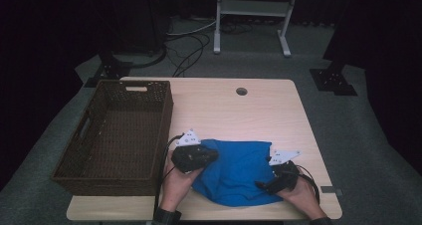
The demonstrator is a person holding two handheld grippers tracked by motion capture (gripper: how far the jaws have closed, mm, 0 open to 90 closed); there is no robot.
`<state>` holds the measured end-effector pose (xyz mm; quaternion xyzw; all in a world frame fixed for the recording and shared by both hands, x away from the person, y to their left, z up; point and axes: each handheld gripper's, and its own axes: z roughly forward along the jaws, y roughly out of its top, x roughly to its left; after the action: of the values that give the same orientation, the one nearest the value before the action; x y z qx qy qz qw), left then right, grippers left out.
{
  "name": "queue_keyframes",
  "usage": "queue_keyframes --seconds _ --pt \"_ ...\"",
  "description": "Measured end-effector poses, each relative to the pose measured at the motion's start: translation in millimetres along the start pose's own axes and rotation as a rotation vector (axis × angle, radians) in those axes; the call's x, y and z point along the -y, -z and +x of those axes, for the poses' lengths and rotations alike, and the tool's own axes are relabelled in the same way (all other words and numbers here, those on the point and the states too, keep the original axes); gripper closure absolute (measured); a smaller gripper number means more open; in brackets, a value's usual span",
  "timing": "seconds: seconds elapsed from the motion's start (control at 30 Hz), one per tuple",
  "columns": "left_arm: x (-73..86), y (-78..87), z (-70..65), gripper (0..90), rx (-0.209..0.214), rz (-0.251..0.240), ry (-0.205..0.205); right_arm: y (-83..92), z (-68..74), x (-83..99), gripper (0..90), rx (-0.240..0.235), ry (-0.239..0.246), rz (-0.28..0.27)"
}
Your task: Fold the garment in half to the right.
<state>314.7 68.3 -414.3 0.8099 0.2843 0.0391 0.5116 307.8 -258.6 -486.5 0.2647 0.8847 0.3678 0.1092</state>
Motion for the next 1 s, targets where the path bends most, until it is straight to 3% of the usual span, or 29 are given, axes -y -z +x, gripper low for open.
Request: queue_keyframes --seconds 0.23,0.37,0.5,1.0 --pt "-15.2 -15.4 -8.3 83.6 0.068 0.011 -0.044 -1.8 5.3 -2.2 0.0 -0.004 0.012 -0.001" --pt "-21.7 -28.5 -9.2 83.5 0.109 0.009 -0.053 5.9 4.0 -0.3 0.0 0.014 0.023 -0.019" --pt "-25.1 -42.3 -8.5 83.5 0.150 -0.003 -0.039 12.7 -1.0 4.8 0.0 -0.005 0.007 -0.038" --pt "-31.5 -91.7 -13.1 83.5 0.224 0.017 -0.029 13.2 -3.5 10.9 0.0 -0.018 0.009 -0.028"
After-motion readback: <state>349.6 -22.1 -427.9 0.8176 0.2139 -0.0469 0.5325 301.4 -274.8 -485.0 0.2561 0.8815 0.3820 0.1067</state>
